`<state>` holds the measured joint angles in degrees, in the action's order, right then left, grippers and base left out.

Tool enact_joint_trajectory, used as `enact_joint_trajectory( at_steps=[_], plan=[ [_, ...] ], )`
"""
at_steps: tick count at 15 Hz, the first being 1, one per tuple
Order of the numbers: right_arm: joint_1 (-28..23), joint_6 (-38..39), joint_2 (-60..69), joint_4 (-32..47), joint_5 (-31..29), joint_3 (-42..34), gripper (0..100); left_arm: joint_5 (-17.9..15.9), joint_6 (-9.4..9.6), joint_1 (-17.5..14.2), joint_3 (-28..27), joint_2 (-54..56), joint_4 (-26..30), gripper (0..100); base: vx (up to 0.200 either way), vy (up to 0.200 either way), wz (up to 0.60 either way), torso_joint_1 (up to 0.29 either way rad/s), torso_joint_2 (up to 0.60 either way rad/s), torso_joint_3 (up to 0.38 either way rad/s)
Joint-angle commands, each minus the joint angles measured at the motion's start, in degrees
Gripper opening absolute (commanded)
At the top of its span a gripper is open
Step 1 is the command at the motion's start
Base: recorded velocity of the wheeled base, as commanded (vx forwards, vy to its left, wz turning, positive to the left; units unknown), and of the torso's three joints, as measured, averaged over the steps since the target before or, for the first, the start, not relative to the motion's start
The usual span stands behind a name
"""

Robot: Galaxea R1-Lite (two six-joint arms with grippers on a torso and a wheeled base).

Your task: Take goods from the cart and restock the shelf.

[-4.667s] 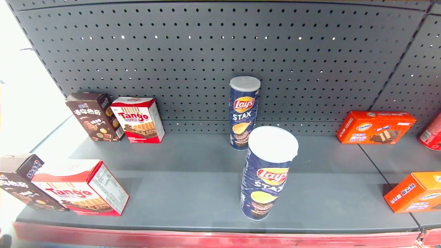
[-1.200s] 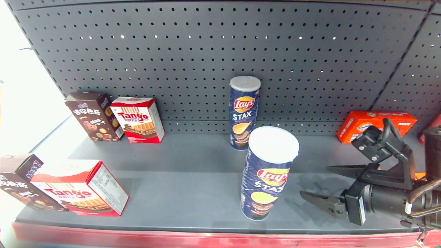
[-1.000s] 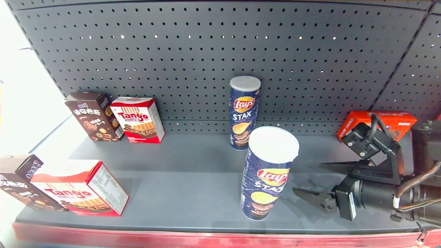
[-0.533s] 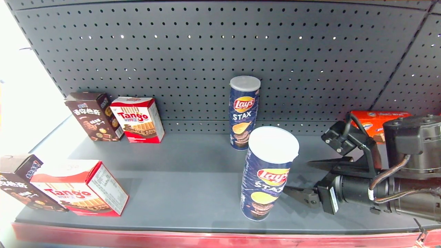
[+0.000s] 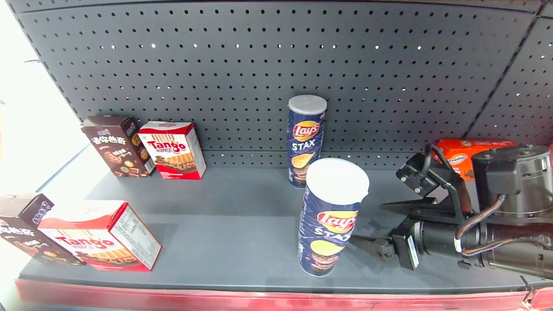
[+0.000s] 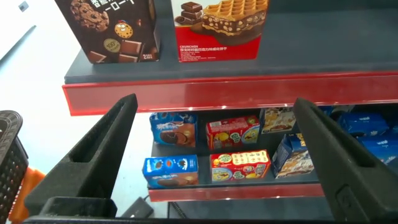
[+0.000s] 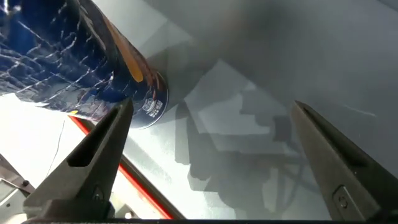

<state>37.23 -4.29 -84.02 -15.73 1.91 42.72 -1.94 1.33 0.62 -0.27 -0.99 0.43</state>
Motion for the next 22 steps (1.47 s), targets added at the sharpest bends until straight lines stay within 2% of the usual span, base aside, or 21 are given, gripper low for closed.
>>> enact_joint_trajectory(
  at_steps=[1,22],
  plan=[
    [0.12,-0.02,0.17,-0.01,0.02,0.09,100,0.0,-0.01,-0.01,0.0,-0.16,0.01,100,0.0,0.0,0.0,0.0,0.0,0.0],
    [3.55,-0.02,-0.88,-0.09,0.02,-0.18,100,0.0,-0.1,-0.01,0.0,-0.16,0.01,100,0.0,0.0,0.0,0.0,0.0,0.0]
  ],
)
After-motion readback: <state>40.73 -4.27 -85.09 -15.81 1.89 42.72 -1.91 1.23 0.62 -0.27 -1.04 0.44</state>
